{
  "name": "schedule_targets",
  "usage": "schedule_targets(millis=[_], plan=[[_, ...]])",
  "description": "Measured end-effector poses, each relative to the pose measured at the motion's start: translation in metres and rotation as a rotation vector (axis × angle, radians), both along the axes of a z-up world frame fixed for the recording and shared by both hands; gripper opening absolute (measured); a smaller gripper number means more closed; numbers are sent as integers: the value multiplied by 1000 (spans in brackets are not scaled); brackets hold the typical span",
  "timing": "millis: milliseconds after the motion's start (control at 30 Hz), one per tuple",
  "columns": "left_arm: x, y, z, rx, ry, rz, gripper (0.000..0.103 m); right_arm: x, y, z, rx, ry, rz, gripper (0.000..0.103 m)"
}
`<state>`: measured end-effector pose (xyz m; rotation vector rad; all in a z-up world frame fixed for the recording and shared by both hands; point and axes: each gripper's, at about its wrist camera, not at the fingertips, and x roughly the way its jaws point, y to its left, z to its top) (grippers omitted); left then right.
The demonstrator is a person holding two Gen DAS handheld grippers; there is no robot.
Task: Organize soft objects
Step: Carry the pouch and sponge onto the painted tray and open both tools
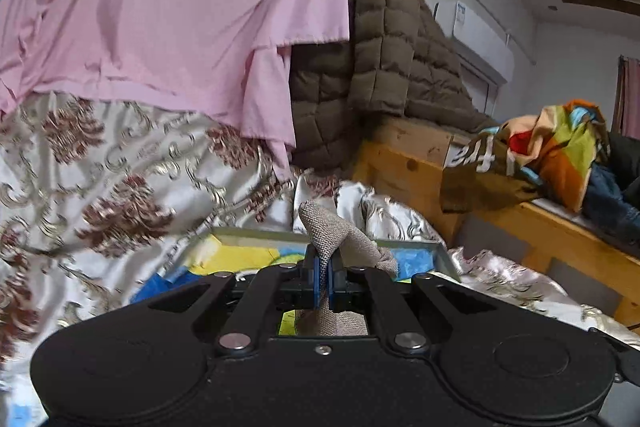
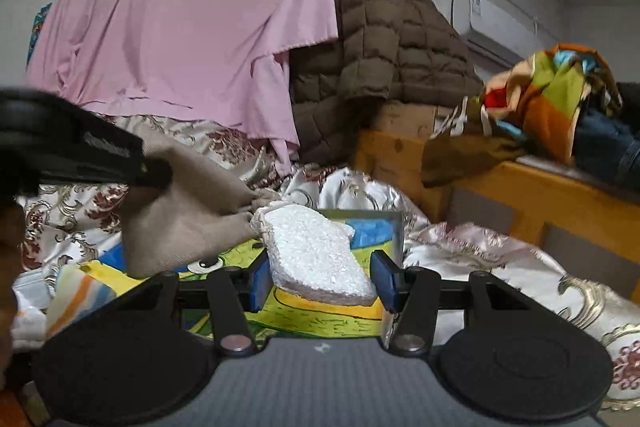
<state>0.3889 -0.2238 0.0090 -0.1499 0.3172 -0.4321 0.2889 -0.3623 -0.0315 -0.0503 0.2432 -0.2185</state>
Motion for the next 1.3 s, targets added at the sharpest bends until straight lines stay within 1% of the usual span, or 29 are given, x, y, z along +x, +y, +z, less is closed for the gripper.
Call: schedule_targets(millis=[200, 333, 433, 667, 900, 967, 1100, 1200, 1267, 1300], plan=[[29, -12, -31, -19, 106, 2, 3, 19, -9, -11, 28, 39, 6, 56], [38, -15, -46, 3, 164, -5, 4, 29, -12, -15, 42, 76, 9, 56], [45, -10, -49, -26, 203, -1, 4, 36, -15, -17, 58, 98, 8, 56], [59, -3, -57, -31, 313, 3, 7, 49, -16, -24, 66, 165, 15, 56], [63, -2, -61, 14, 364, 18, 11, 54, -12, -31, 59, 212, 22, 56], [63, -3, -60, 35, 371, 26, 14, 53, -12, -30, 58, 216, 22, 57], [61, -1, -59, 49, 384, 36, 17, 52, -11, -29, 53, 220, 23, 58], [58, 2, -56, 64, 380, 43, 26, 51, -11, -28, 52, 223, 25, 62], [56, 6, -54, 67, 380, 46, 36, 49, -10, -26, 51, 220, 24, 68], [55, 8, -53, 66, 381, 47, 39, 48, -10, -25, 51, 219, 26, 70]])
